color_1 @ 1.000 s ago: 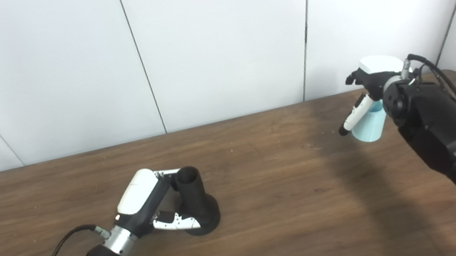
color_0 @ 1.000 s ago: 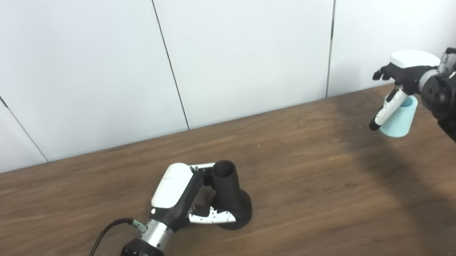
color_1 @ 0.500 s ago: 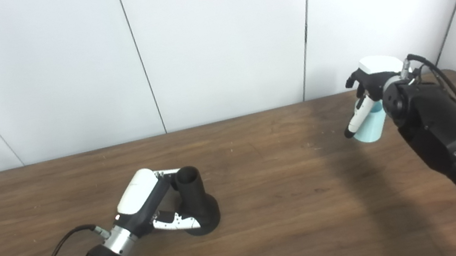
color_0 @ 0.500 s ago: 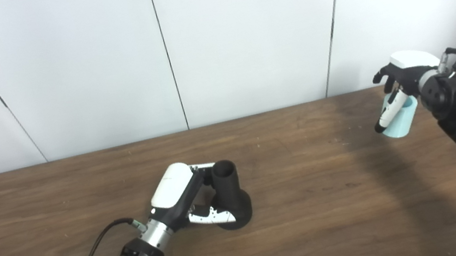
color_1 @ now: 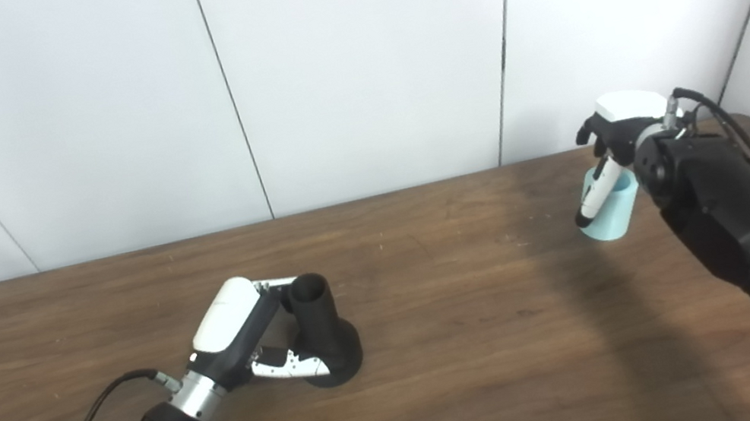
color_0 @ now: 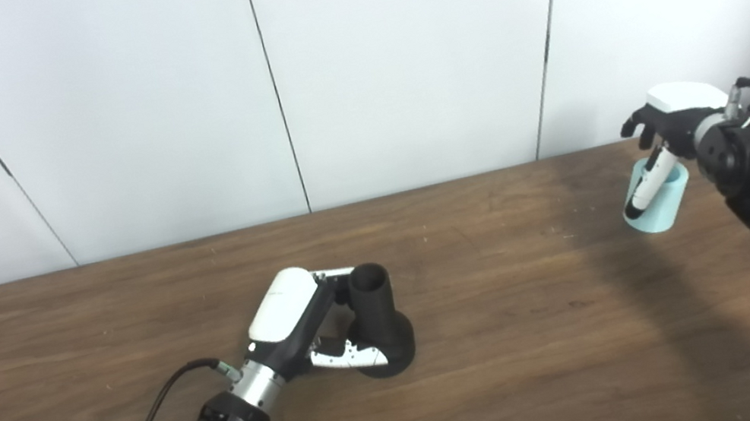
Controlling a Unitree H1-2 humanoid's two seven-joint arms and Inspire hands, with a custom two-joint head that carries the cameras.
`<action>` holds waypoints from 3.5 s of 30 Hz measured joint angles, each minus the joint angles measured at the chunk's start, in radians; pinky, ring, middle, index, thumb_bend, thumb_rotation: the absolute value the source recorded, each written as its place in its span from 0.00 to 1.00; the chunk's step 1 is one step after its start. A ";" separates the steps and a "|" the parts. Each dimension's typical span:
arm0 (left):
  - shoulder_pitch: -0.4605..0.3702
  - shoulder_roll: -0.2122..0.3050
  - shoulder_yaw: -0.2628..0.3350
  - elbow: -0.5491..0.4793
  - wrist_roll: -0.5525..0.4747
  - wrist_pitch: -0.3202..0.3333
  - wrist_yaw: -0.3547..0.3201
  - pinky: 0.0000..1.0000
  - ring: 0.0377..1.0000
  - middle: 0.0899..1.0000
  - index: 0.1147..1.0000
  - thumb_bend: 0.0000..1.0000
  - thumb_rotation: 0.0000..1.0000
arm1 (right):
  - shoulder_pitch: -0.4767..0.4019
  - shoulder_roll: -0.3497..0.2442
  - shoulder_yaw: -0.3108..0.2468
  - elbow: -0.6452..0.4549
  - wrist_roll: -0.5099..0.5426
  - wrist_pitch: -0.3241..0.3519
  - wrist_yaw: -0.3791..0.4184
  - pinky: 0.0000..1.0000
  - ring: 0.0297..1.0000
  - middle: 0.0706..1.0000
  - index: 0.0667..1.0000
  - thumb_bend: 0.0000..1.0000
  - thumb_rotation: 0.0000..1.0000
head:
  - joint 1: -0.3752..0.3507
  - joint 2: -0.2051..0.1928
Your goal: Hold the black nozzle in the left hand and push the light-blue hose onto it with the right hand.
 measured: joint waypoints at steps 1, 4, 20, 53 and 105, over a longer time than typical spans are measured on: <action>0.000 0.000 0.000 0.000 0.000 0.000 0.000 0.47 0.45 0.38 0.34 0.65 0.44 | 0.000 -0.001 0.000 0.003 -0.003 0.000 0.003 0.49 0.63 0.72 0.79 1.00 0.23 | 0.000 0.000; 0.000 0.000 0.000 0.000 0.000 0.000 0.000 0.47 0.46 0.39 0.35 0.65 0.44 | 0.000 -0.002 0.000 0.022 -0.011 0.000 0.013 0.51 0.66 0.76 0.79 1.00 0.23 | 0.000 0.000; 0.001 0.001 0.000 -0.002 -0.004 0.000 -0.001 0.48 0.46 0.39 0.36 0.65 0.44 | 0.000 -0.002 0.001 0.036 -0.016 0.001 0.045 0.58 0.74 0.83 0.78 1.00 0.23 | 0.002 0.012; 0.007 0.001 0.014 -0.009 -0.016 0.000 -0.027 0.49 0.46 0.38 0.34 0.66 0.44 | -0.008 -0.008 0.004 0.056 -0.029 -0.108 0.013 0.20 0.25 0.43 0.45 0.53 0.00 | 0.014 0.032; 0.009 -0.041 0.029 -0.016 0.028 0.001 -0.040 0.52 0.46 0.37 0.34 0.67 0.45 | -0.179 0.246 0.123 -0.573 0.158 -0.192 0.404 0.16 0.22 0.36 0.47 0.52 0.00 | 0.092 0.049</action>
